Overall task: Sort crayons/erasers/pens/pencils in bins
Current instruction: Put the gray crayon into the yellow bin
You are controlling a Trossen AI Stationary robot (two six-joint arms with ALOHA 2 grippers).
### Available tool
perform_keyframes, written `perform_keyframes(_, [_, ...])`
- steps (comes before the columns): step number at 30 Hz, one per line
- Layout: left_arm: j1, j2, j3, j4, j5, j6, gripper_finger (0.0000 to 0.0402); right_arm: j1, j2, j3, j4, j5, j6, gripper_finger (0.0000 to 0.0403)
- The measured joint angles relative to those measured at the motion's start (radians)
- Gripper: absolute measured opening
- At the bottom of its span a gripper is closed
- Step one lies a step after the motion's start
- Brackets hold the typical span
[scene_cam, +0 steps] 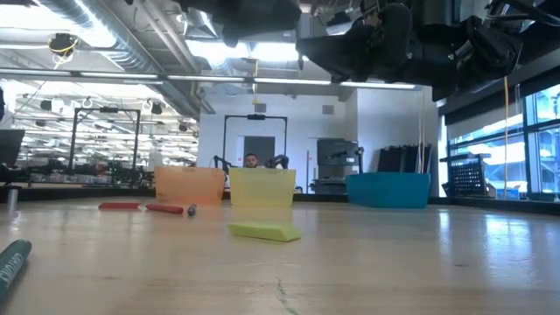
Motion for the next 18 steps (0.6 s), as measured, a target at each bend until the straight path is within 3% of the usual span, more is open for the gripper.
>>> perform_keyframes(5, [-0.002,0.047,0.0,0.062,0.016,-0.001,0.0066,0.007,0.001,-0.004,-0.007,-0.042,-0.018,0.0044])
perform_keyframes(18, [-0.001,0.109,0.001,0.107,0.053,0.004,0.0017,0.044,0.001,-0.008,-0.022,-0.008,-0.062,0.0044])
